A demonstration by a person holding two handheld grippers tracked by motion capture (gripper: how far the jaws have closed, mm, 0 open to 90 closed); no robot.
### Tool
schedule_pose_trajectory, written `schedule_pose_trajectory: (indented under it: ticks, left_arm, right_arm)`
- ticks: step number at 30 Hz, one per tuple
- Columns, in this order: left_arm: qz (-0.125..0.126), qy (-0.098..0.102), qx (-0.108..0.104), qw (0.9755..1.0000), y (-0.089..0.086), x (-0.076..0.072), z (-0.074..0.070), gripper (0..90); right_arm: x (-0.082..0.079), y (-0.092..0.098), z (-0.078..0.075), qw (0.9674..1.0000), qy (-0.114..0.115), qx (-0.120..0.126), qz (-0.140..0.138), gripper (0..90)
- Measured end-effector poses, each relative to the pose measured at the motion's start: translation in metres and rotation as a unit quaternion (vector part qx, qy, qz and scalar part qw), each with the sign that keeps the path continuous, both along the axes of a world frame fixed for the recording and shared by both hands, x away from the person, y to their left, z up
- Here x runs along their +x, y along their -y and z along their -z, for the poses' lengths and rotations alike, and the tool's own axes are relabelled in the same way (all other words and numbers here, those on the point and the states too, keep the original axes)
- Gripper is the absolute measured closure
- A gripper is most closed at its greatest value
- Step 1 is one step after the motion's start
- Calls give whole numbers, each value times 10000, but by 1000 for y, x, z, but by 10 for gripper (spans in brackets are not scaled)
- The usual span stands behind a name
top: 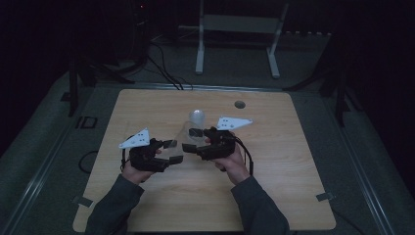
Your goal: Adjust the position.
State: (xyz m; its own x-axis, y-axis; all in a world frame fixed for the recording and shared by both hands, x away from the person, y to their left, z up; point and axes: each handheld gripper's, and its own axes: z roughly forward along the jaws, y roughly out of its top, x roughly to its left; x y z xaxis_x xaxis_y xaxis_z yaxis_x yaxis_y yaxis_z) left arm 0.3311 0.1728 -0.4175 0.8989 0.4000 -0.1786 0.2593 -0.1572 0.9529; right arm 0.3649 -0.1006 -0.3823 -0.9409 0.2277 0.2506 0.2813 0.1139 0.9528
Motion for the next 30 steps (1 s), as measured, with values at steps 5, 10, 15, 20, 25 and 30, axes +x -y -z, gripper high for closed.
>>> schedule_pose_trajectory:
  ticks: [5, 10, 15, 20, 25, 30]
  left_arm:
    - [-136, 102, 233, 9996, 3, -2, -2, 271]
    - [-241, 188, 271, 9992, 2, -3, -4, 262]
    - [-295, 263, 368, 9985, 2, -5, -6, 260]
    - [-298, 320, 509, 9977, 5, -6, -6, 255]
    - [-293, 365, 629, 9969, 7, -7, -5, 255]
    - [-330, 441, 749, 9957, 10, -8, -7, 255]
  right_arm:
    - [-1, 0, -1, 9998, 77, -150, 59, 291]
    - [-2, -1, -2, 9995, 136, -265, 104, 291]
    - [-2, -3, -2, 9988, 198, -431, 143, 291]
    - [-3, -5, -3, 9984, 225, -505, 139, 291]
    - [-4, -7, -5, 9973, 278, -663, 167, 292]
    - [-6, -10, -7, 9948, 380, -909, 254, 292]
